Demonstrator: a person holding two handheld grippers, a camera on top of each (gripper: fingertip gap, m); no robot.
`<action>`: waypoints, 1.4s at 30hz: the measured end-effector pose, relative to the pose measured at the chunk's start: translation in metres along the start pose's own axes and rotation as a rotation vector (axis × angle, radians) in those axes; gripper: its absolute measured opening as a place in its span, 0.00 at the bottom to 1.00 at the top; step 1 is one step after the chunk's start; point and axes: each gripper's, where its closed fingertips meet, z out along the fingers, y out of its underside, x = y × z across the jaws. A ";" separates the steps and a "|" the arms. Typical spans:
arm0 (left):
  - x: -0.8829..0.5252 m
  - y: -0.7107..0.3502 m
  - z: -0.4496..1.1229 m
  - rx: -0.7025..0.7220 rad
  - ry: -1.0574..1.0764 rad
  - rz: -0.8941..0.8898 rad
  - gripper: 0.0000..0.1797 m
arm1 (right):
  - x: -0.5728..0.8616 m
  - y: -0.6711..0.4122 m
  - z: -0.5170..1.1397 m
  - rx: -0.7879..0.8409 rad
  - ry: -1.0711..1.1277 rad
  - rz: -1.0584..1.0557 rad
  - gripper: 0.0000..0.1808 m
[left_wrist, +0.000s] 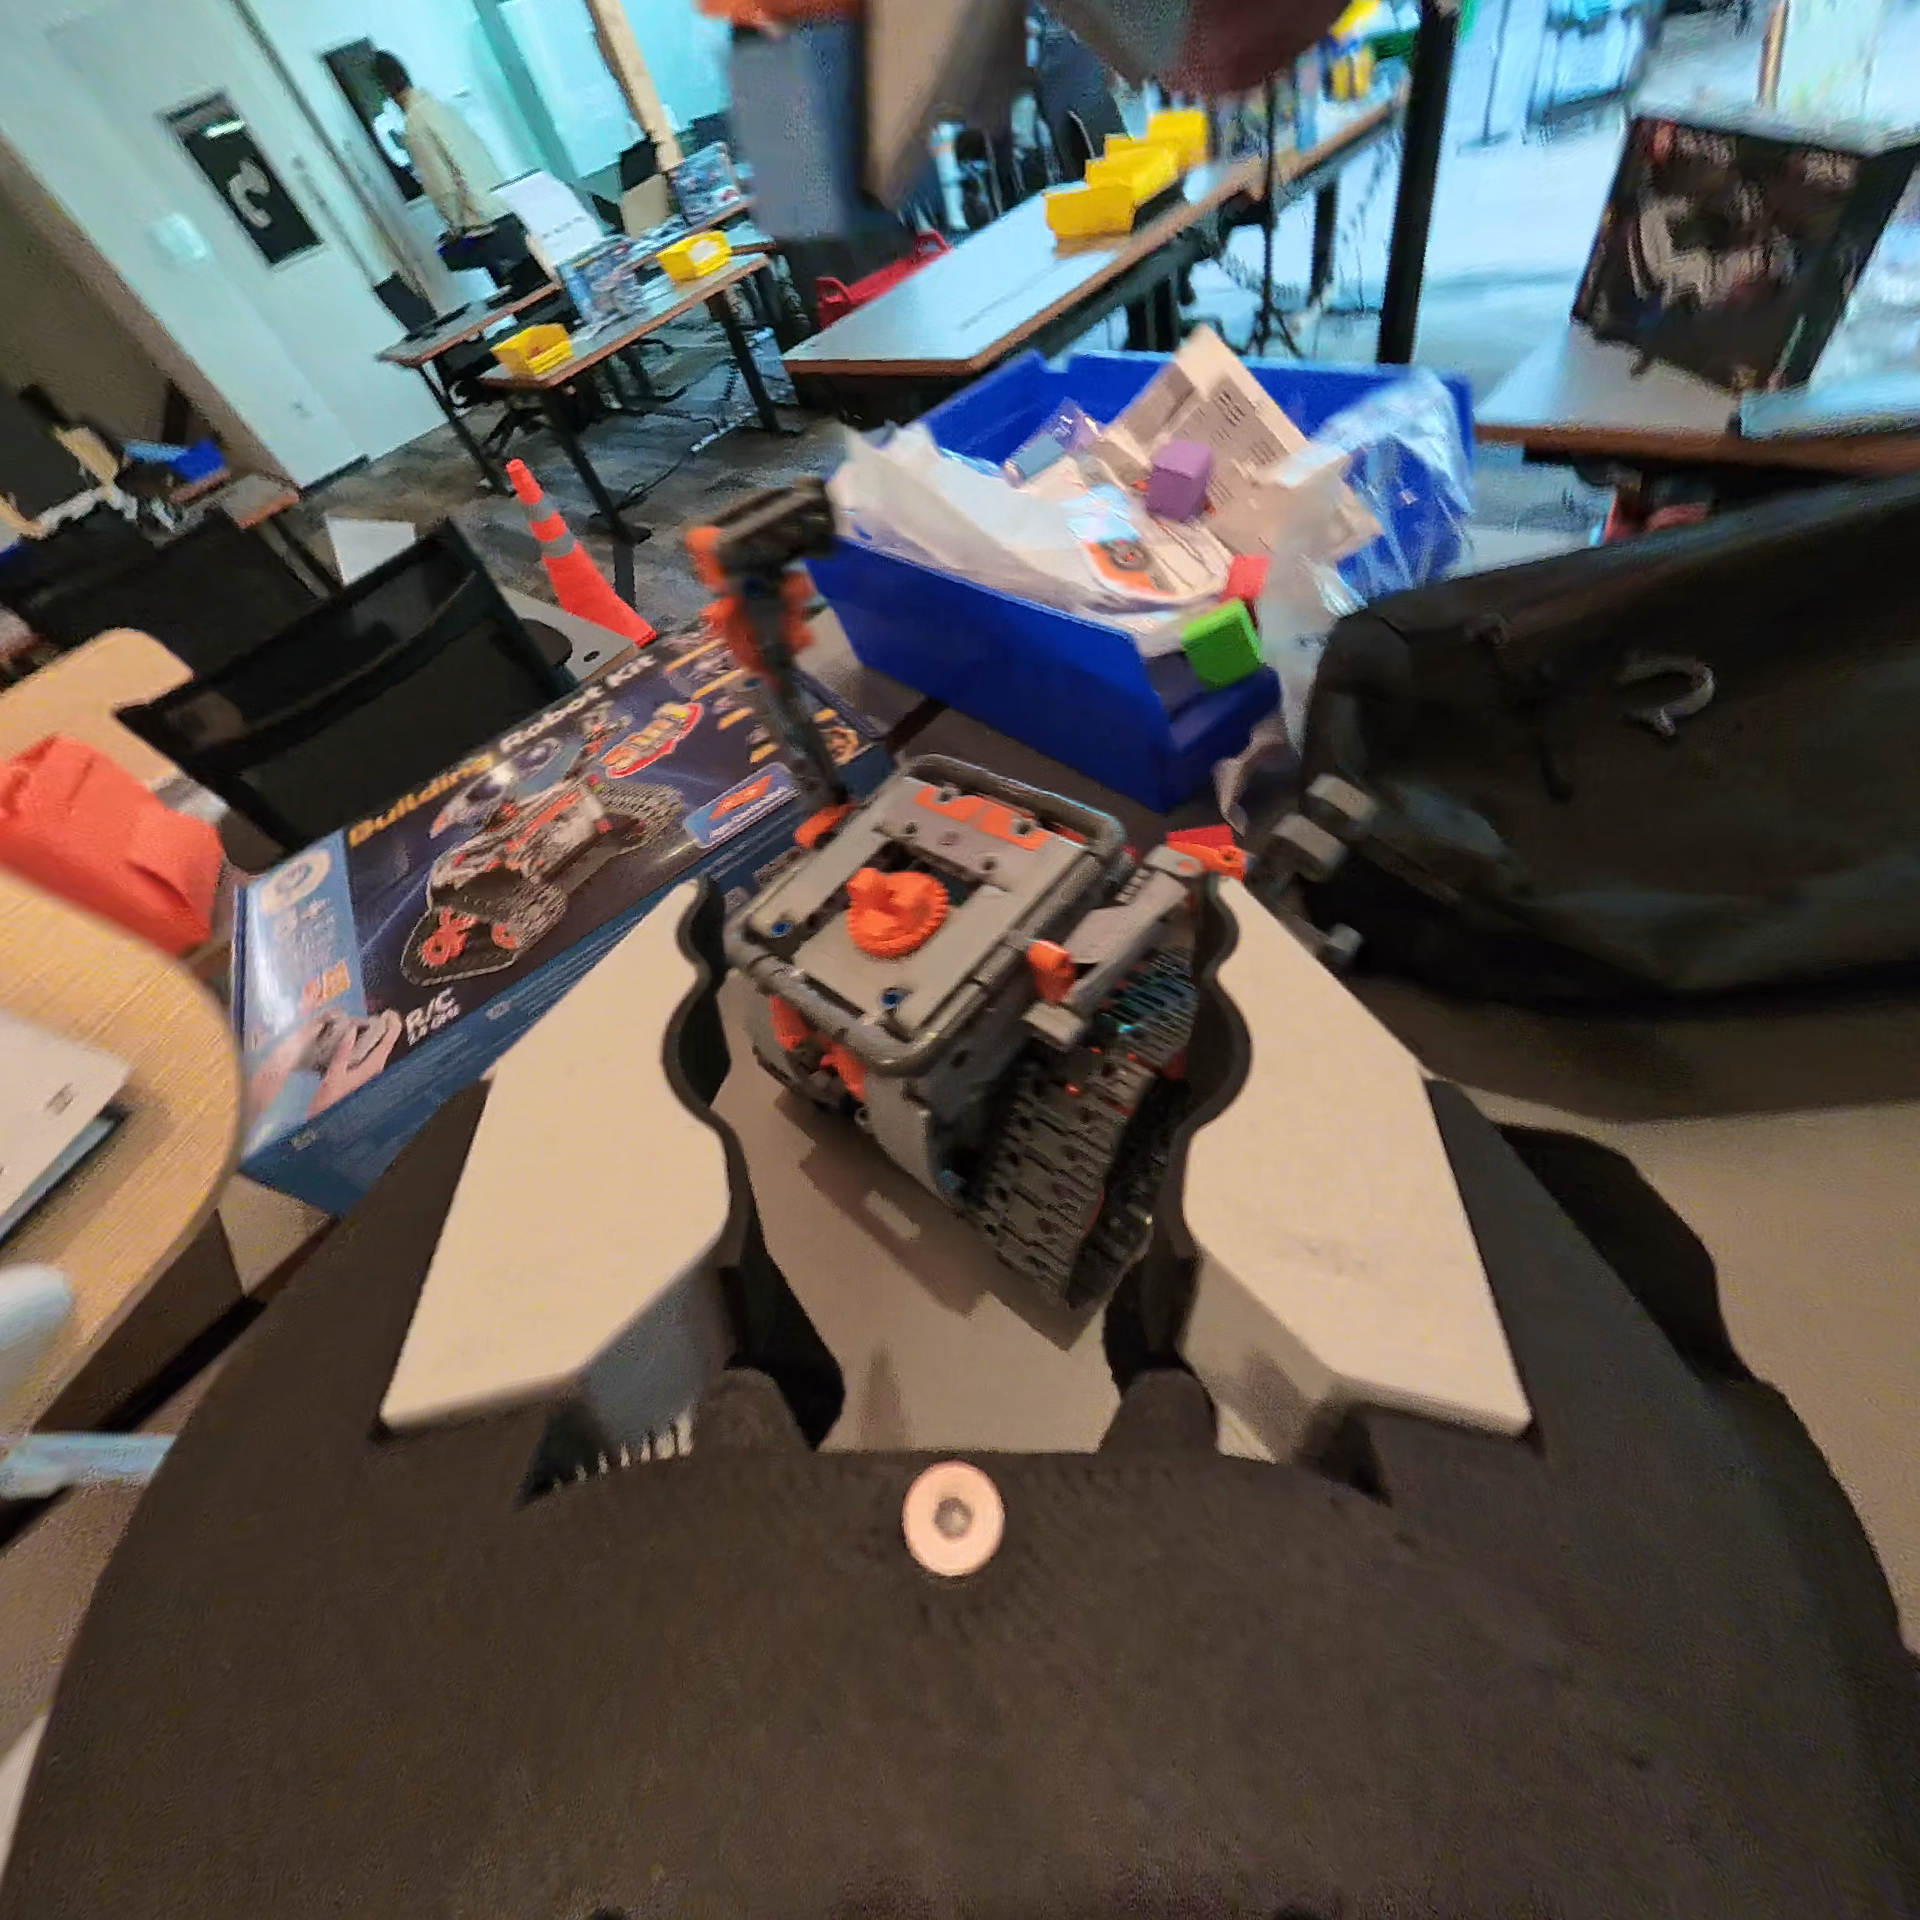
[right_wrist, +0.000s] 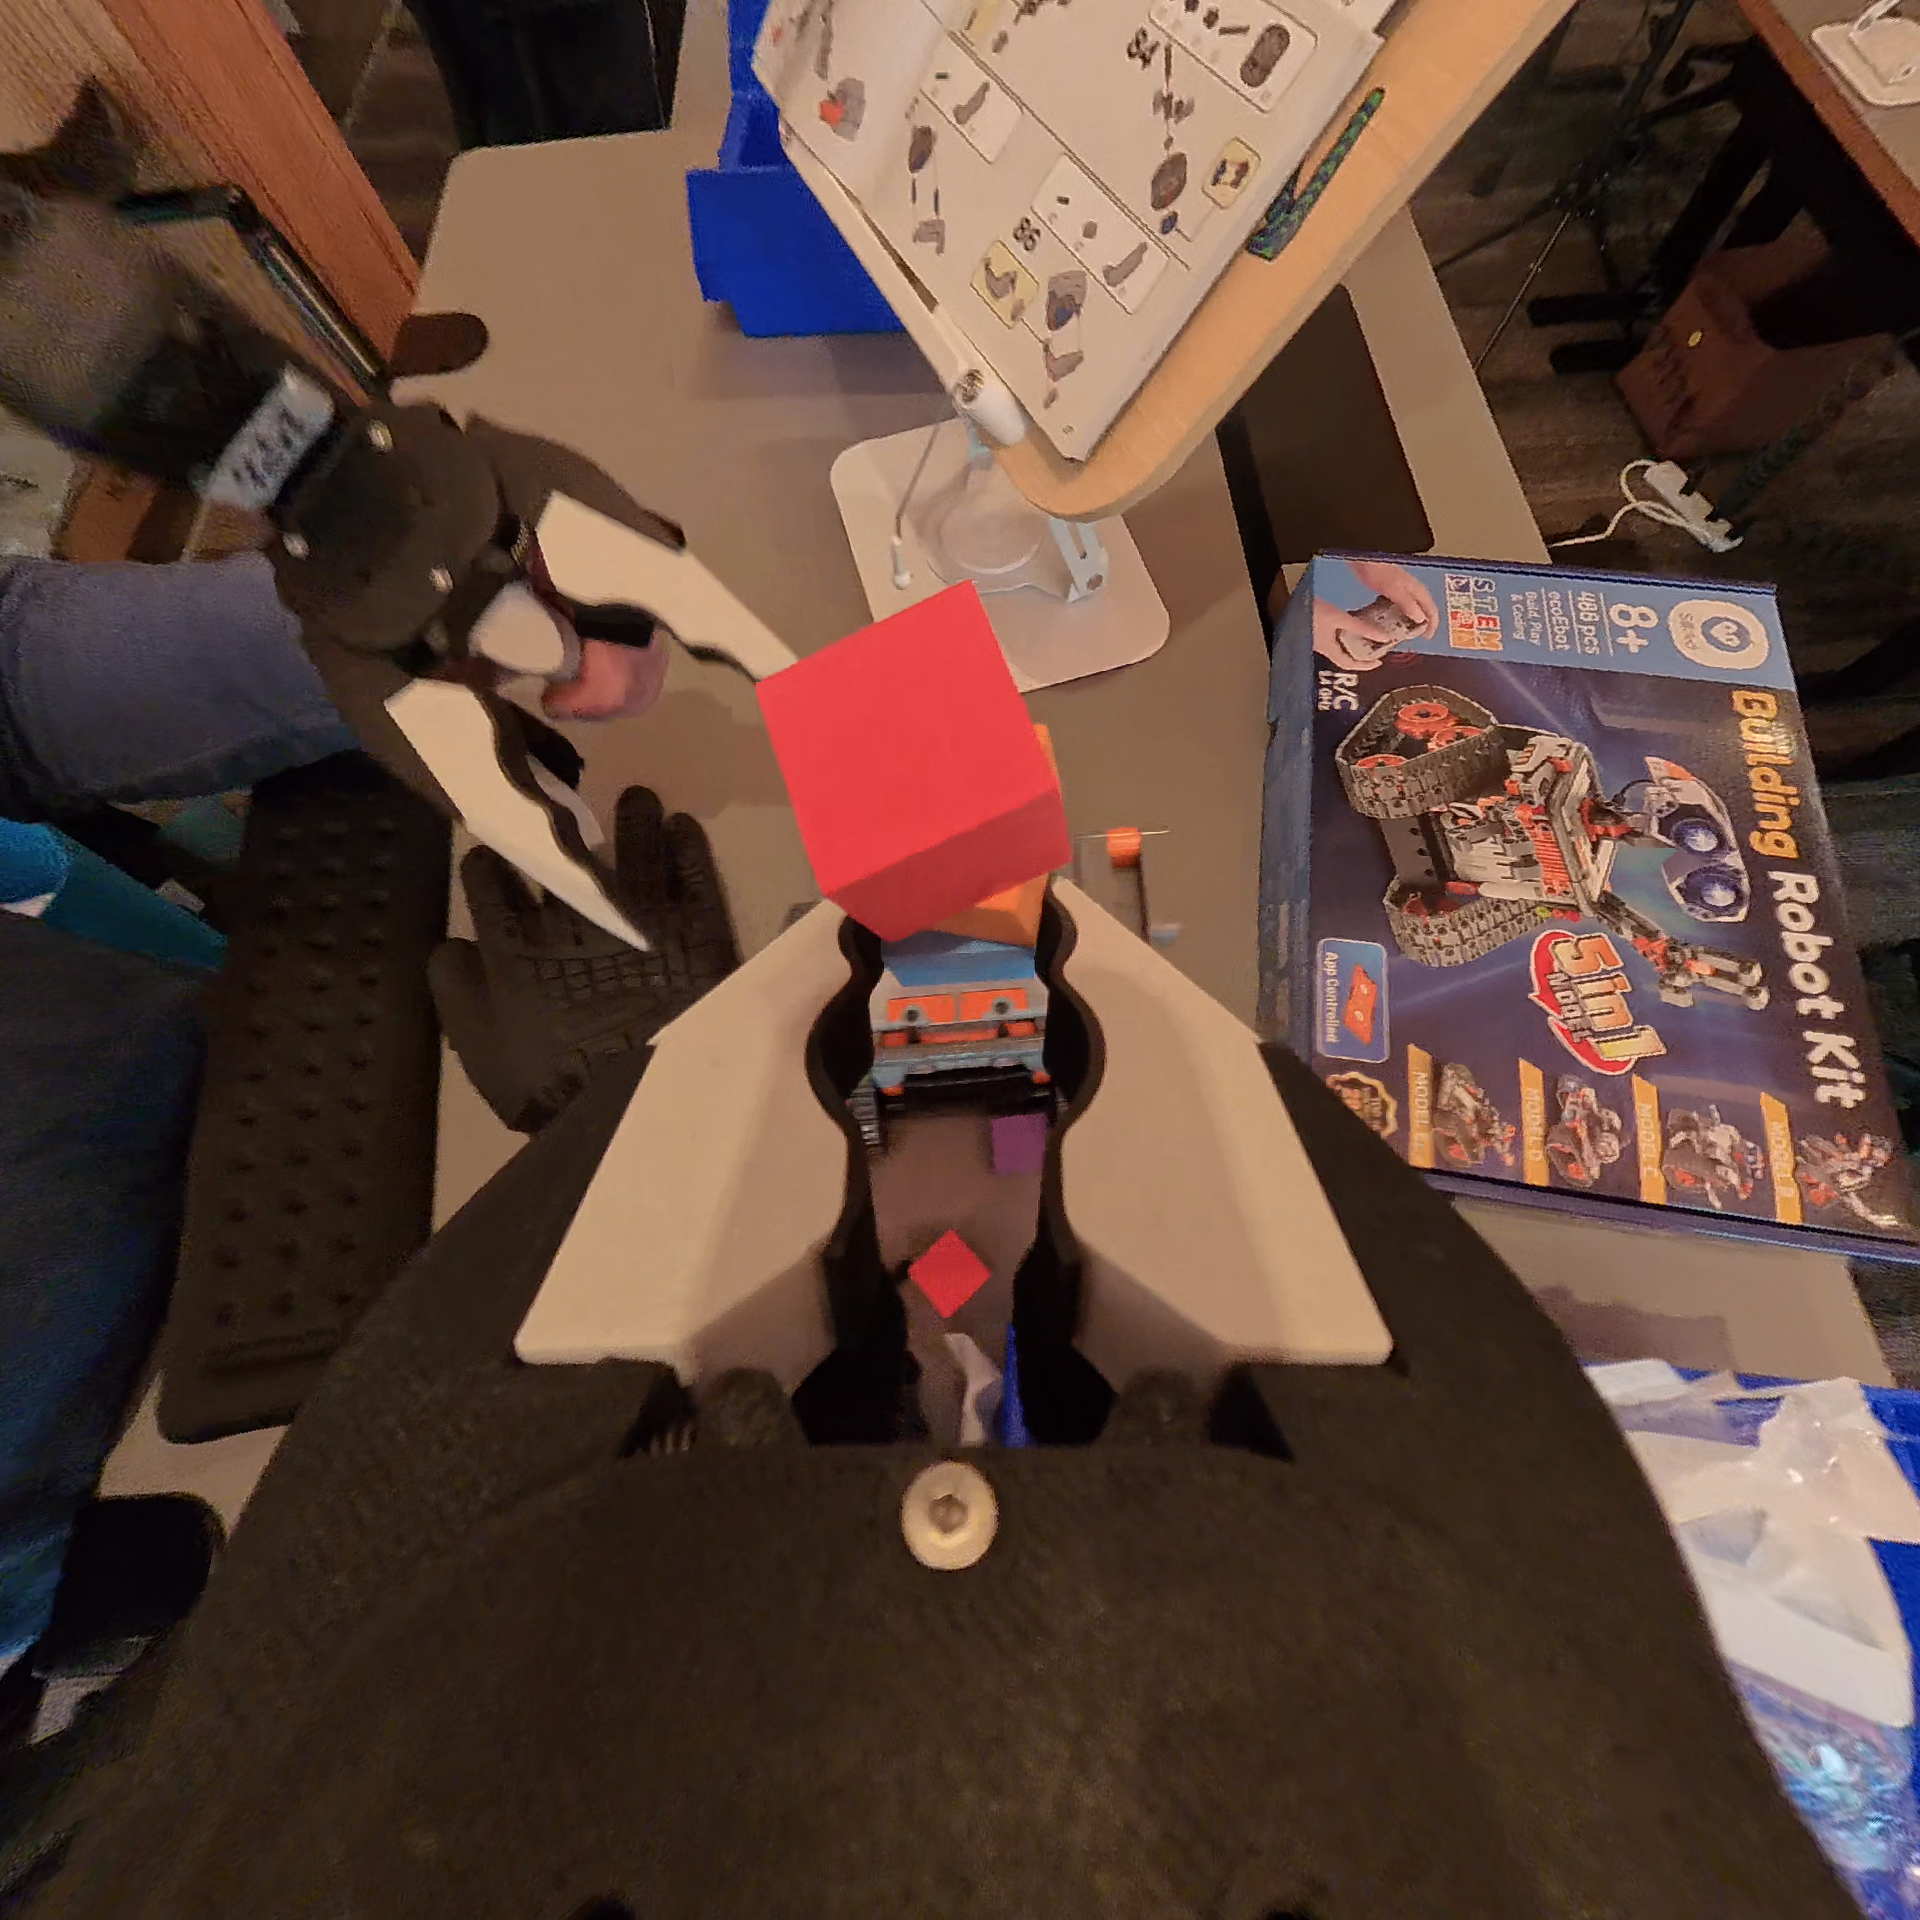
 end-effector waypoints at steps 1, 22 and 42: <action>0.012 0.002 0.003 -0.016 0.009 0.057 0.50 | -0.006 0.001 -0.004 0.005 -0.002 0.009 0.15; 0.078 0.014 0.060 -0.064 -0.022 0.396 0.13 | -0.085 0.119 -0.003 -0.003 0.032 0.167 0.15; -0.011 -0.021 -0.029 0.272 -0.132 -0.195 0.10 | -0.069 0.073 0.041 0.061 0.018 0.066 0.15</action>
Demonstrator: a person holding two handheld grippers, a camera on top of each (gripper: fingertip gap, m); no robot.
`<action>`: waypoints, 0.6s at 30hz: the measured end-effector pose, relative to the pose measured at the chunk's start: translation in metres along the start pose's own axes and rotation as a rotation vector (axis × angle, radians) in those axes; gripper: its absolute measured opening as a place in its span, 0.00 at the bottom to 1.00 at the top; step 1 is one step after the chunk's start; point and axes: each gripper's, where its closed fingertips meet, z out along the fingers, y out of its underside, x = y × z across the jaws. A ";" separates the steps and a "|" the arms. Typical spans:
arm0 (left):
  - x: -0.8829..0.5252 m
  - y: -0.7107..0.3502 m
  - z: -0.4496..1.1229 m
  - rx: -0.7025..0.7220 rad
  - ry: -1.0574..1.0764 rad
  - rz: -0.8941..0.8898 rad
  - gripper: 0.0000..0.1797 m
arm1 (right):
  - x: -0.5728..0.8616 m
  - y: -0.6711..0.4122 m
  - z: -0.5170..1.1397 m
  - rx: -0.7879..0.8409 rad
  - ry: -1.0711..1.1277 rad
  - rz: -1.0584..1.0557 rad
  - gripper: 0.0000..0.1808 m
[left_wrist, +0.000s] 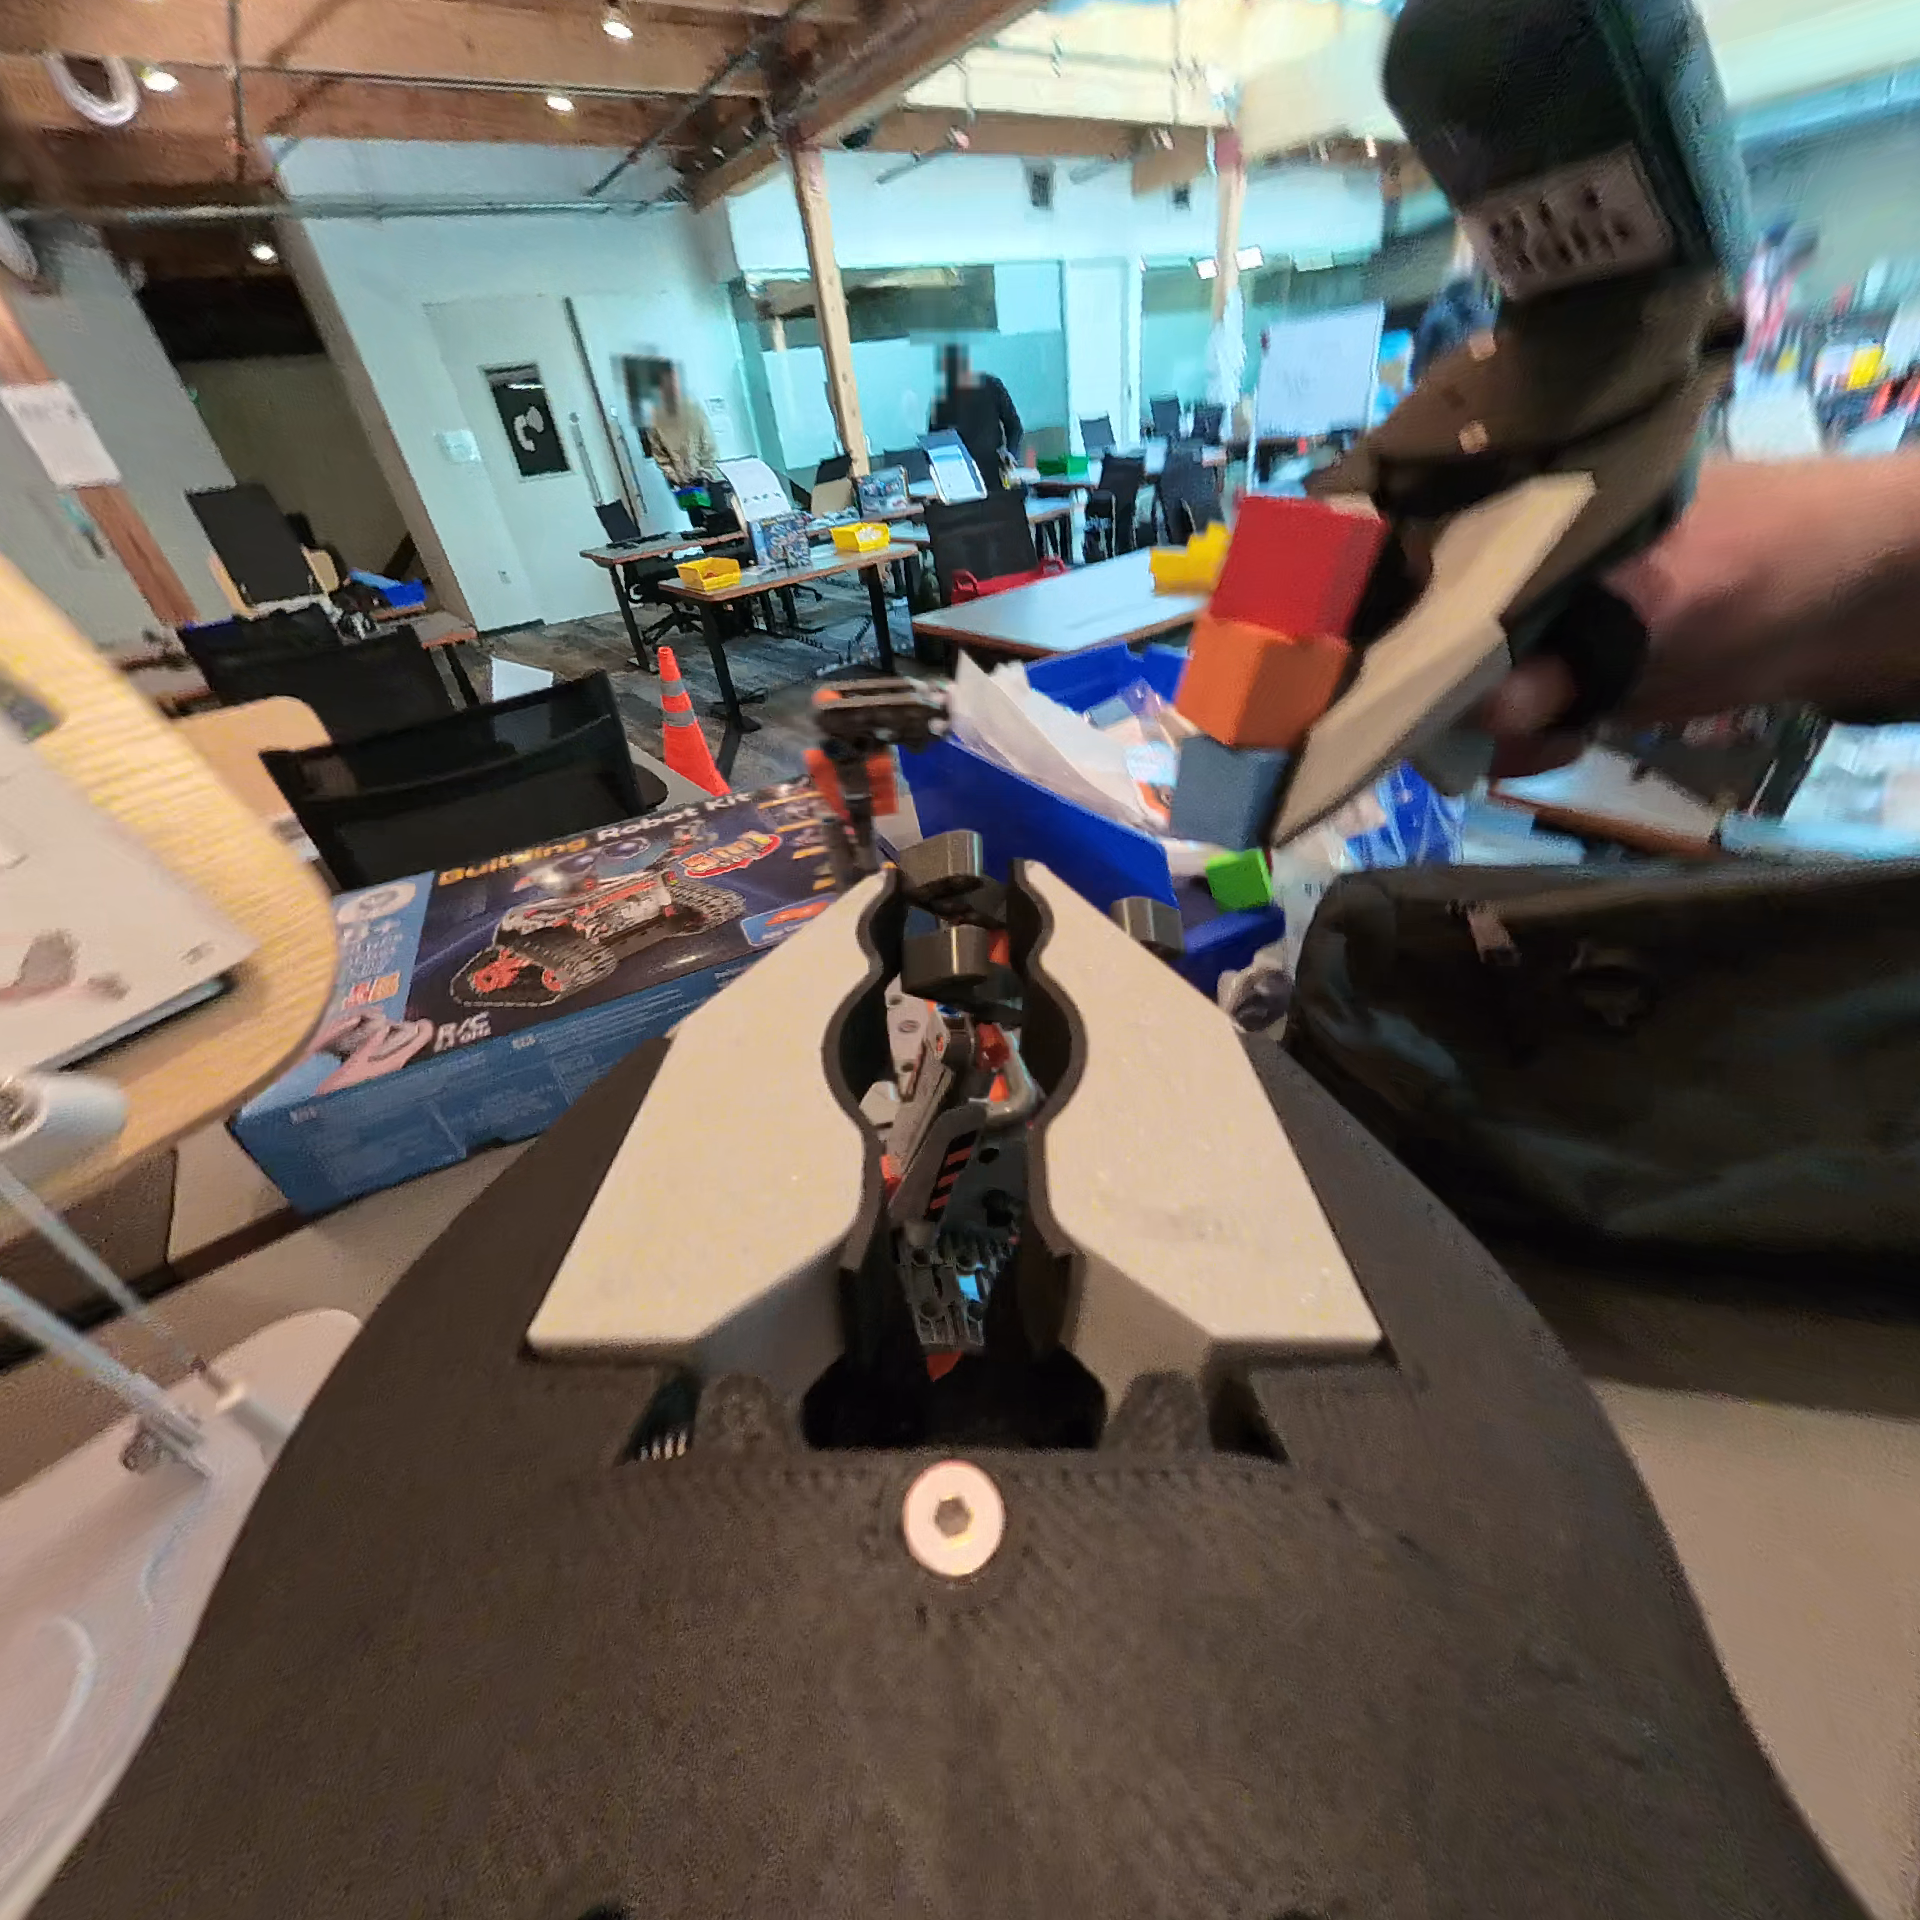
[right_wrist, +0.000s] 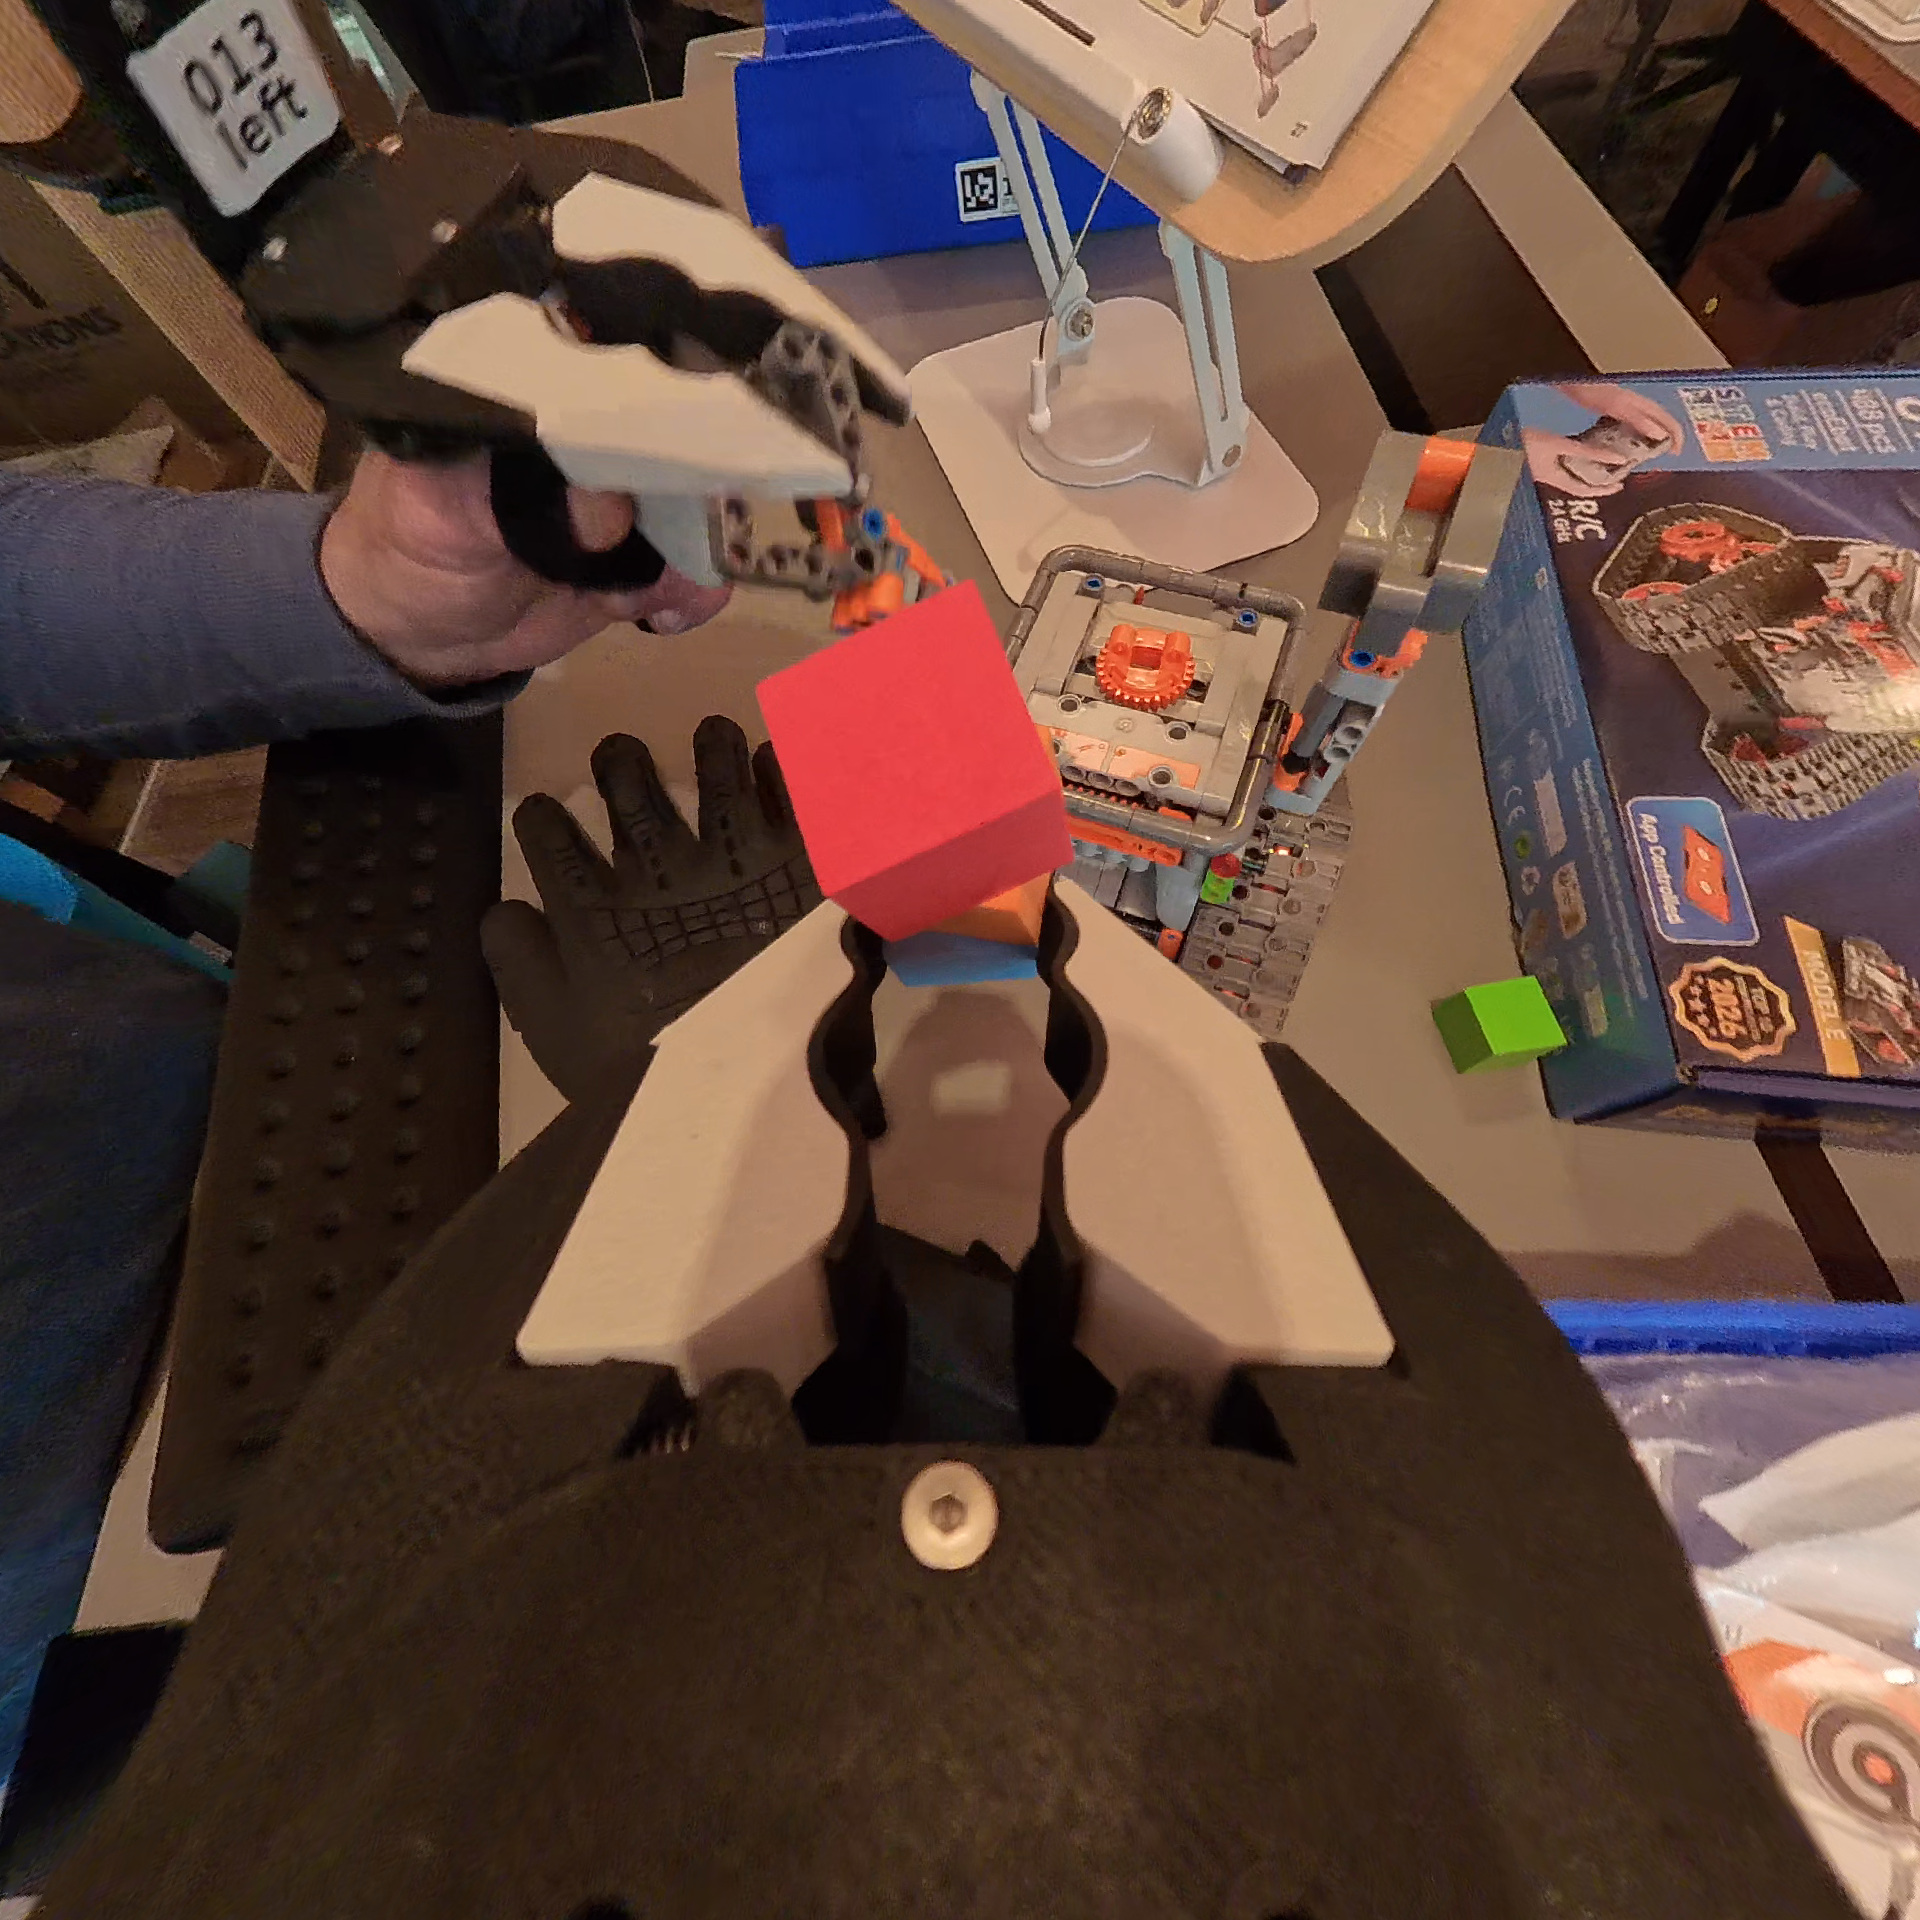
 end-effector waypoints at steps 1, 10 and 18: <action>-0.009 -0.002 -0.004 0.016 0.001 -0.062 0.09 | 0.000 -0.001 0.004 -0.004 -0.002 -0.007 0.15; -0.041 -0.008 -0.023 0.064 0.012 -0.226 0.18 | -0.003 -0.027 0.002 -0.009 0.001 -0.069 0.15; -0.026 -0.009 -0.033 0.019 0.049 -0.132 0.31 | -0.004 -0.044 -0.006 -0.003 -0.028 -0.072 0.15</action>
